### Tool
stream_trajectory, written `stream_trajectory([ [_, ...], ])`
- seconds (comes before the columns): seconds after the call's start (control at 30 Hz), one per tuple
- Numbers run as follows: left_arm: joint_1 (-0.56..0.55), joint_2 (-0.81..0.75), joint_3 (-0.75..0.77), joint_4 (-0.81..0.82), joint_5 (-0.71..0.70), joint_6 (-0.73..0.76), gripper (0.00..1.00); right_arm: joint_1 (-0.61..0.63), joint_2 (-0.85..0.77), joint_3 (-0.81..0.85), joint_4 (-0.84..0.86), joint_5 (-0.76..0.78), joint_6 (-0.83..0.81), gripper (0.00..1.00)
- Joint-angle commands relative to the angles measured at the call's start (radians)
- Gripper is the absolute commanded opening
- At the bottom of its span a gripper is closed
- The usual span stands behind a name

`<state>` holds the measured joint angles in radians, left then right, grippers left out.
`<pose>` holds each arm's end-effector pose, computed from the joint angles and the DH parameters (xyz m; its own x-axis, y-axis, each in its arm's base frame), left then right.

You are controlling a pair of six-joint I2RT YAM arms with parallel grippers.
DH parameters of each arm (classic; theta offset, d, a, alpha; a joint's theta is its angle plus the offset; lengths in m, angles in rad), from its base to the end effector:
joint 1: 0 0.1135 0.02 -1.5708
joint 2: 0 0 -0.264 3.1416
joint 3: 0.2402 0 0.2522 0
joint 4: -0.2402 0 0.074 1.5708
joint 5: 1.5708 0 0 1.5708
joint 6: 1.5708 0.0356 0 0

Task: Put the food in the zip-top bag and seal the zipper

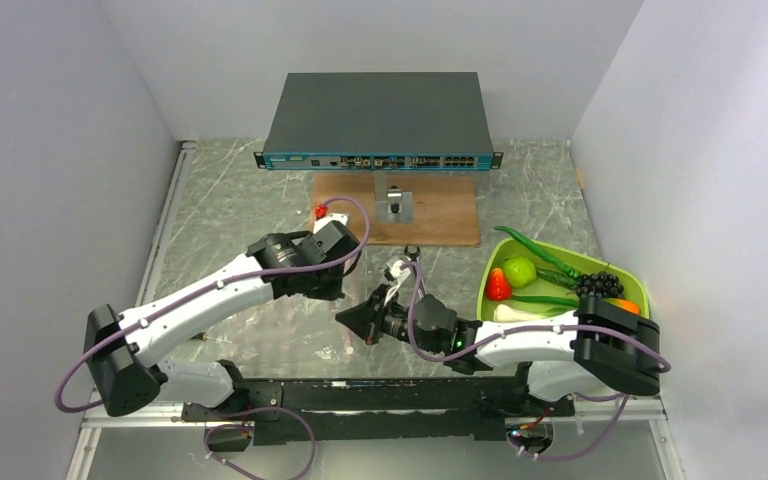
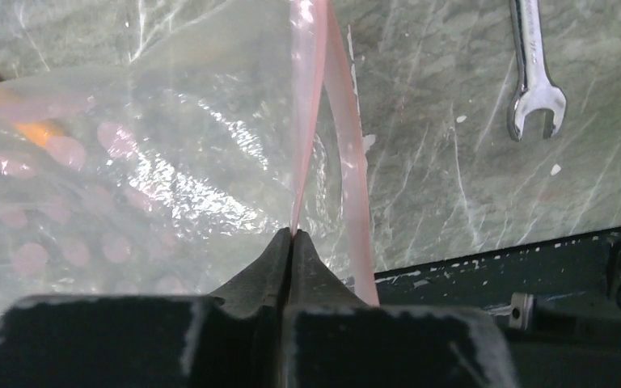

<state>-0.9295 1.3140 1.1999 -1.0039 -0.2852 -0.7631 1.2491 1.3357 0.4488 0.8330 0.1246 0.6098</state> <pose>0.1579 -0.1947 0.3033 -0.8694 0.0558 -0.4910 0.1307 0.9842 -0.1195 0.0892 0.2537 0.2124 -0.5306 0.2052 -0.8224 -0.7298 0.3830 0.5664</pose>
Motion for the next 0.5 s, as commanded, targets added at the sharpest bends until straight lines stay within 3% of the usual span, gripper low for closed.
stream_trajectory([
  [0.0,-0.003,-0.112,-0.028,0.043,-0.028,0.007,0.0,0.005,-0.081,0.036,-0.111,0.059,0.003,0.07],
  [0.03,-0.003,-0.142,-0.042,0.061,-0.028,0.011,0.0,0.004,-0.108,0.041,-0.185,0.096,0.009,0.22],
  [0.1,-0.003,-0.209,-0.09,0.121,-0.009,0.031,0.0,0.004,-0.174,0.056,-0.369,0.205,0.052,0.62],
  [0.17,-0.003,-0.283,-0.155,0.194,0.015,0.045,0.0,-0.005,-0.228,0.091,-0.619,0.31,0.108,0.81],
  [0.27,-0.003,-0.375,-0.234,0.266,0.063,0.06,0.0,-0.017,-0.302,0.134,-0.813,0.37,0.151,0.98],
  [0.33,-0.002,-0.414,-0.259,0.28,0.083,0.05,0.0,-0.055,-0.317,0.17,-0.913,0.323,0.213,0.99],
  [0.47,-0.002,-0.461,-0.272,0.3,0.151,0.03,0.0,-0.187,-0.309,0.203,-0.888,-0.001,0.291,0.99],
])
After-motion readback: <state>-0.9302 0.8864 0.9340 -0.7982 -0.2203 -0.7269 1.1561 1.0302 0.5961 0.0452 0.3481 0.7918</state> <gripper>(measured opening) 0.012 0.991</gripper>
